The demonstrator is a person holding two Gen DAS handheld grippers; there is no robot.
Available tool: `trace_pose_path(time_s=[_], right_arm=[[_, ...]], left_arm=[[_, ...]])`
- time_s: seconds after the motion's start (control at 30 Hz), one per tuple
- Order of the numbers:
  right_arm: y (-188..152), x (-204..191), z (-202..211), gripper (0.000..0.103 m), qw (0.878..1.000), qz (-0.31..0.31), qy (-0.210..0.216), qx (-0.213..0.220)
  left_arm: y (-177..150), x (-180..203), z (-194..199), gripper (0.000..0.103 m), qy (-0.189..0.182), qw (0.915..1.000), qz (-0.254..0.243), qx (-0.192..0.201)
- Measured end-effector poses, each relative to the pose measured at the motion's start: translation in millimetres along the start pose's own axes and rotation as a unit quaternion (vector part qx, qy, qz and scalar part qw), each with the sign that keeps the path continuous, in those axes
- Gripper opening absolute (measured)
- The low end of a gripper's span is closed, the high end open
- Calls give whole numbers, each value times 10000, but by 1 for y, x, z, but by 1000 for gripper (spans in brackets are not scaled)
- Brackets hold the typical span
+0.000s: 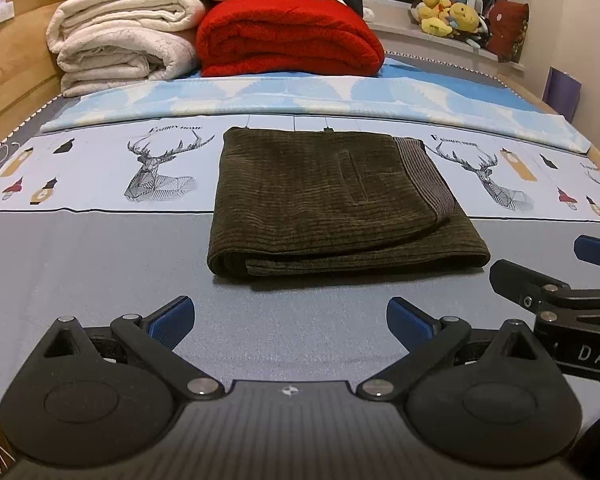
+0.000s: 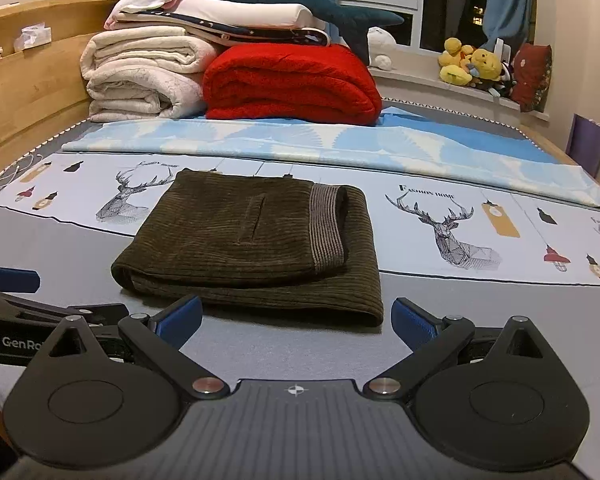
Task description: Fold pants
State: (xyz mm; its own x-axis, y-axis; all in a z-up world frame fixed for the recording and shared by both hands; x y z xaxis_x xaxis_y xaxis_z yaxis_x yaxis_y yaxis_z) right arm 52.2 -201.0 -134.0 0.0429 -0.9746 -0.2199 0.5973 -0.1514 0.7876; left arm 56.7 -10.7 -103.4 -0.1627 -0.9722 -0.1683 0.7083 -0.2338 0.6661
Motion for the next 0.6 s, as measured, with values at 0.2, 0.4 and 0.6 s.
trace_pose_path(time_s=[0.2, 0.4, 0.6], right_arm=[[0, 0, 0, 100, 10000, -19, 8, -13], [-1, -2, -1, 100, 10000, -14, 6, -25], [-1, -1, -1, 100, 10000, -26, 13, -33]], left_arm=[[0, -1, -1, 102, -3, 10000, 21, -3], [-1, -3, -1, 102, 3, 10000, 31, -15], [-1, -3, -1, 102, 0, 10000, 27, -14]])
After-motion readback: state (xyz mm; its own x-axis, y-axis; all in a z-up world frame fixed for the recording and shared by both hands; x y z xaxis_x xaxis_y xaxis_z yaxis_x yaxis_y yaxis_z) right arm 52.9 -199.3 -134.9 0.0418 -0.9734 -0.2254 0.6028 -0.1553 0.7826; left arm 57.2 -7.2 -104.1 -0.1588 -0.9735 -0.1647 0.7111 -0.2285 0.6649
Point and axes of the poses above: each gripper's, at about its wrist camera, not at the fingertips, and z roughly against the way its jaws point, x to its right, y to its top, the point moved 5 cm from there along -z, roughly the way its jaws point, and after that the axes turned 13 degrees about -z, right-handed, at the moved point
